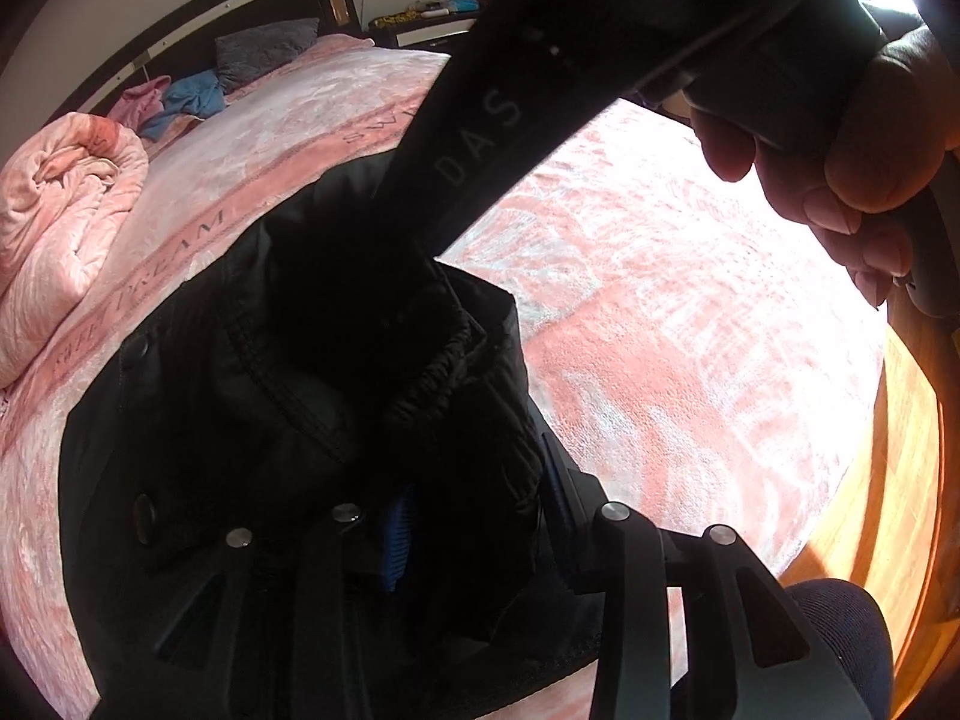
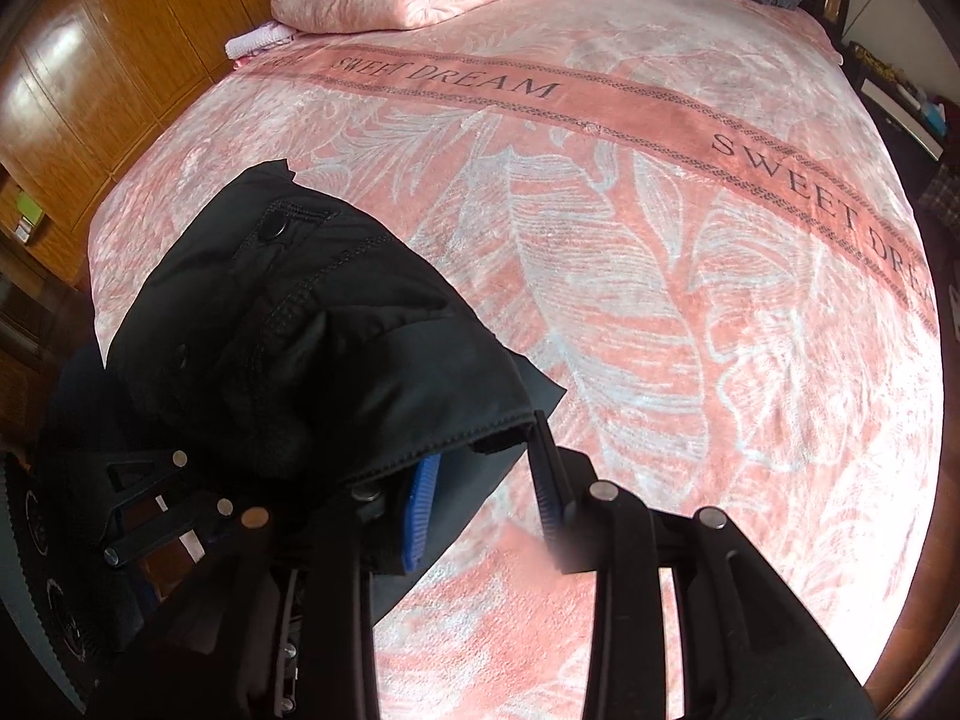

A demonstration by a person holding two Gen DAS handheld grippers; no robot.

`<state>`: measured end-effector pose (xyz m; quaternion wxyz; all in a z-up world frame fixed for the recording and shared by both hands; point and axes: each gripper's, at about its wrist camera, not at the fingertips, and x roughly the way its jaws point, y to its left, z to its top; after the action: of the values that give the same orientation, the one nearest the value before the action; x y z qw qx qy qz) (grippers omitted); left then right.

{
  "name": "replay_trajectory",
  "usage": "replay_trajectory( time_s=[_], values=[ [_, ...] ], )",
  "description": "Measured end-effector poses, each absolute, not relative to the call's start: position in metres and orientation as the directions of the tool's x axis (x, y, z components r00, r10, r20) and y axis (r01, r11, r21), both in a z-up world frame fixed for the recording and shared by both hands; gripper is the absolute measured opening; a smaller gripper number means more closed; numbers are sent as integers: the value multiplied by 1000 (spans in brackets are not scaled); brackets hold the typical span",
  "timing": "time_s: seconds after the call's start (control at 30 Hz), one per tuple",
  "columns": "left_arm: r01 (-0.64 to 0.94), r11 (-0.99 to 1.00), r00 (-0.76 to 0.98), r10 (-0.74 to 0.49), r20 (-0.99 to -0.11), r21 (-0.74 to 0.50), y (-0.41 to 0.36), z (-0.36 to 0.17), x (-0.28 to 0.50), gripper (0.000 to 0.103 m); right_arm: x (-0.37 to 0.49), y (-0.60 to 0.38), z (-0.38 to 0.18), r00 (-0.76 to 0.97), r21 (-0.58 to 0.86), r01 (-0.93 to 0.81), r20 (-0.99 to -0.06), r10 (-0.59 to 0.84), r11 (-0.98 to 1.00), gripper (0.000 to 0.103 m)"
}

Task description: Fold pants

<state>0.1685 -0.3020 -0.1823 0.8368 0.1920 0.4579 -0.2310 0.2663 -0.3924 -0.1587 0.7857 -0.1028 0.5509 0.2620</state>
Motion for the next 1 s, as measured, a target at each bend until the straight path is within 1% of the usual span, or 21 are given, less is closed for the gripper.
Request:
replay_trajectory(
  time_s=[0.07,0.1,0.13,0.17,0.2,0.27,0.33,0.37,0.47,0.53,0.63,0.7,0.8,0.87,0.9,0.97,1.0],
  values=[
    [590,805,445,-249,-860,72,-300,-181,168,41,265,-399,-157,275,114,-481,-922,273,869,35],
    [608,793,420,-290,-860,29,-297,-178,168,44,263,-404,-155,282,115,-454,-922,265,883,35],
    [624,780,382,-348,-856,-38,-291,-171,170,46,261,-408,-154,290,119,-430,-921,261,895,35],
    [630,766,342,-419,-841,-126,-281,-163,171,53,258,-413,-153,296,125,-411,-919,262,903,35],
    [626,747,309,-501,-808,-224,-268,-153,173,65,256,-417,-151,302,130,-390,-917,260,911,37],
    [584,712,275,-624,-731,-389,-237,-134,176,80,250,-426,-148,324,128,-342,-914,244,931,38],
    [548,651,250,-726,-641,-525,-202,-118,178,86,246,-439,-142,364,127,-269,-904,223,955,38],
    [535,634,260,-753,-605,-559,-184,-111,179,90,243,-444,-136,401,126,-231,-891,213,965,40],
    [475,644,344,-764,-547,-600,-130,-98,181,93,232,-437,-114,479,241,-259,-808,341,935,40],
    [432,675,397,-738,-546,-599,-99,-97,185,94,235,-420,-110,483,286,-291,-780,398,913,43],
    [372,716,445,-696,-564,-591,-65,-107,189,94,248,-395,-120,449,354,-321,-760,470,878,44],
    [334,737,452,-672,-587,-587,-45,-120,187,94,257,-386,-135,421,350,-300,-786,452,887,44],
    [281,768,465,-634,-618,-576,-22,-138,183,94,250,-399,-169,372,357,-210,-831,412,910,44],
    [243,773,468,-622,-628,-586,-6,-149,179,94,235,-413,-192,340,335,-169,-863,374,927,53],
    [227,776,471,-617,-631,-589,1,-153,179,94,225,-421,-195,349,358,-156,-852,390,921,53],
    [211,777,478,-611,-631,-593,10,-158,178,94,207,-432,-183,405,388,-137,-818,409,911,53],
    [208,777,484,-610,-628,-594,13,-158,178,94,197,-434,-173,443,387,-127,-802,401,913,50]
  ],
)
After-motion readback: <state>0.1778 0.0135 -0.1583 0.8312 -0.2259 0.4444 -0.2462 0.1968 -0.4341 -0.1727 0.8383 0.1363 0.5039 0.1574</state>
